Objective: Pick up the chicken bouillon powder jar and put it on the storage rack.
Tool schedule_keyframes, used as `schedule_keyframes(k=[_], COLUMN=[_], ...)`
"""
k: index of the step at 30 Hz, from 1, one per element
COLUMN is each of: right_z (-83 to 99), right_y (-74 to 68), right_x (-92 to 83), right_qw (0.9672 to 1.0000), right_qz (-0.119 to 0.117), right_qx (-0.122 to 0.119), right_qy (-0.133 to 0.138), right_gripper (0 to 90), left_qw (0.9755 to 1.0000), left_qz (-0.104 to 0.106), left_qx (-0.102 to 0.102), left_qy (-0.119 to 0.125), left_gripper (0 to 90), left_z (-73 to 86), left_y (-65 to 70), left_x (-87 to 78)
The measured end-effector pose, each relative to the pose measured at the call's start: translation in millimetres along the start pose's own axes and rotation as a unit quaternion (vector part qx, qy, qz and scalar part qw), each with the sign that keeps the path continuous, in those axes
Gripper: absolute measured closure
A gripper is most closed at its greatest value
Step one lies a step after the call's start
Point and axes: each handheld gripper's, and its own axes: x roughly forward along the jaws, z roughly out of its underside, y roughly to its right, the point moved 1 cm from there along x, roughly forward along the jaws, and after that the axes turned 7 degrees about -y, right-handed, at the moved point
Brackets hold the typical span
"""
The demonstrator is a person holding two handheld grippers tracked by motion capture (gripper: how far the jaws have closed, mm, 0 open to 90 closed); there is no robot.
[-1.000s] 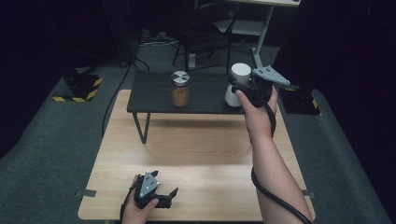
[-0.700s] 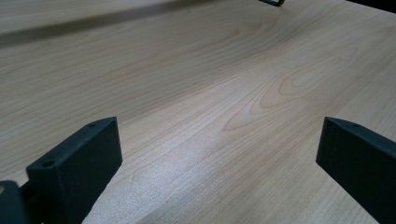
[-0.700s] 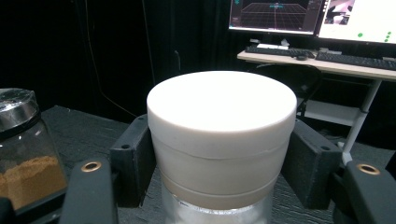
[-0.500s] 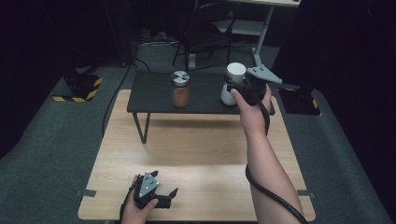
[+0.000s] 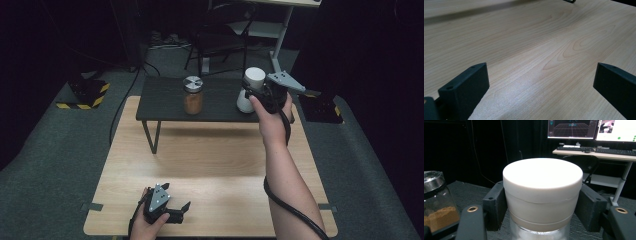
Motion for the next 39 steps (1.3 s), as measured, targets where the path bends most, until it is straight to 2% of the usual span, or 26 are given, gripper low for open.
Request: schedule_keyframes(k=[17,22,24,25,27,31,35,39], right_z=[-2.9,-5.2,-4.7,-4.5,-3.1,3.1,3.7,4.7], right_y=[-1.1,-2.5,-3.0,-5.5,-4.3,0.3,1.6,3.2], right_x=[0.8,2.0,3.2,3.9,4.4,2.1,-1.4,-8.0], right_qw=[1.0000,1.0000,1.0000,0.9999,0.9999,0.9998,0.9997,0.9997], right_qz=[0.001,0.000,0.000,0.008,0.005,-0.010,-0.011,-0.016], right_qx=[-0.002,-0.003,0.003,0.003,0.006,0.007,0.011,0.003], right_qy=[-0.005,-0.009,-0.009,-0.010,-0.007,0.014,0.017,0.020], right_gripper=[33.0,18.0,9.0,4.4,0.2,0.0,0.0,0.0], left_qw=[1.0000,1.0000,1.0000,1.0000,1.0000,1.0000,1.0000,1.0000], left_qz=[0.001,0.003,0.002,0.003,0.003,0.004,0.004,0.004], left_qx=[-0.001,0.001,0.000,0.000,0.000,0.001,0.001,0.003], left_qy=[0.000,0.000,0.000,0.001,0.001,-0.001,-0.001,-0.003], left_gripper=[0.4,0.4,0.4,0.4,0.4,0.4,0.4,0.5], left_z=[0.1,0.0,0.2,0.2,0.3,-0.2,-0.2,-1.1], left_y=[-0.4,-0.8,-0.8,-0.9,-1.0,-1.5,-1.4,-1.3], left_x=[0.0,0.0,0.0,0.0,0.0,0.0,0.3,0.3])
